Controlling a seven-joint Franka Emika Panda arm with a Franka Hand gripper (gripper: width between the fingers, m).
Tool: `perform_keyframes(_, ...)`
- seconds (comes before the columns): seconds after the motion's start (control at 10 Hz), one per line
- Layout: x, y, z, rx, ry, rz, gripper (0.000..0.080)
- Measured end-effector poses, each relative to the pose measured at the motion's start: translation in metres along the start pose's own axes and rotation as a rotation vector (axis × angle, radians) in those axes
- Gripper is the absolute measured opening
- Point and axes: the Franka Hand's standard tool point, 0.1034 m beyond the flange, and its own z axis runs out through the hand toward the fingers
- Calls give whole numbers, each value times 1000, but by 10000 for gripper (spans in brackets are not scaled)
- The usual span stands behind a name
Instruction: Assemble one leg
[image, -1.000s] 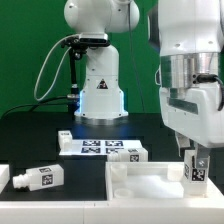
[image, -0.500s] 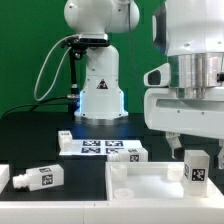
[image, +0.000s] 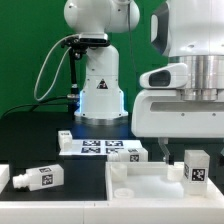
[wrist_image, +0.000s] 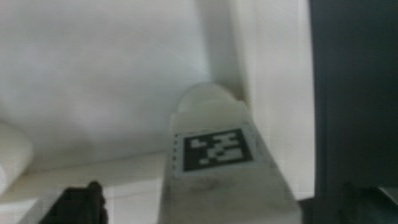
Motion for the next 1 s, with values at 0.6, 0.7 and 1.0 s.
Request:
perform_keyframes(0.6, 1, 1, 1, 0, 13, 411, 284)
perform_keyframes(0.7, 1, 1, 1, -5, 13, 554, 284)
perform_keyframes(1.0, -2, -1, 1, -15, -20, 1121, 284)
